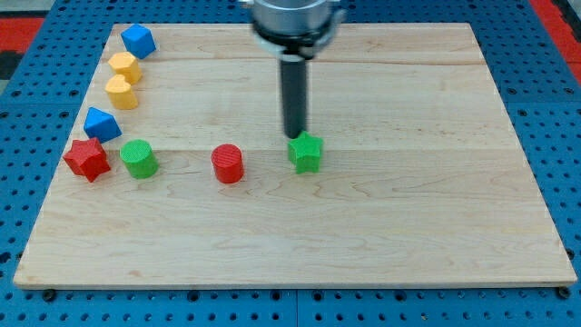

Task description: Move the arm close to the red circle

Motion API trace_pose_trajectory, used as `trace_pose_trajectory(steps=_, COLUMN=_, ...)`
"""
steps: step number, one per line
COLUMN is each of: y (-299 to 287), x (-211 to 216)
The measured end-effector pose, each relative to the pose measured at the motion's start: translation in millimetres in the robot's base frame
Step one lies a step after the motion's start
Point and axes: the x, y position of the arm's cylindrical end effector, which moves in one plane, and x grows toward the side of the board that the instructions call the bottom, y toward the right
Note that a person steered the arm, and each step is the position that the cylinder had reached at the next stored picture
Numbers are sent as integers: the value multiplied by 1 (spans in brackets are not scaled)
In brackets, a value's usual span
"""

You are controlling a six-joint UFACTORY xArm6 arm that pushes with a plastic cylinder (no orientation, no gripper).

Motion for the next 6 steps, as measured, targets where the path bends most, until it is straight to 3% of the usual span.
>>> trace_pose_trajectory(steps=3, y=17, x=8)
trace_pose_trajectory(steps=4, y=70, x=31)
trace_pose_trajectory(steps=5, y=59, x=93)
trace_pose_trajectory(steps=6, y=-5, x=124)
